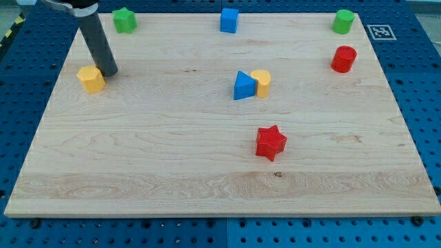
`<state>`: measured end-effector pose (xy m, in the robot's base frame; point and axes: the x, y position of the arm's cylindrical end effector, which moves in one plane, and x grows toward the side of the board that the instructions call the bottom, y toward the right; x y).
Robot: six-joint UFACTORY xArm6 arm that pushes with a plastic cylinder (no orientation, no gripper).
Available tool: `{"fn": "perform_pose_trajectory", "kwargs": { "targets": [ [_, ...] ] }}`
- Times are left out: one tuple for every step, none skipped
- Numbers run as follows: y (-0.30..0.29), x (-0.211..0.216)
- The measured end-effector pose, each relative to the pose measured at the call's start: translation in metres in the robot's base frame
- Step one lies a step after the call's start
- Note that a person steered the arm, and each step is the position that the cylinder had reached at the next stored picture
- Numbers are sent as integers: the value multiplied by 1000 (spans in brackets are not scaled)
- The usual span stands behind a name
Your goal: Push the blue triangle right and down a bit
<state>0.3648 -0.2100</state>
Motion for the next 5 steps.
{"fn": "perform_pose_trajectory", "kwargs": {
  "targets": [
    [21,-5],
    [96,-6],
    [175,-6],
    [218,-6],
    [219,-6]
  ]
}}
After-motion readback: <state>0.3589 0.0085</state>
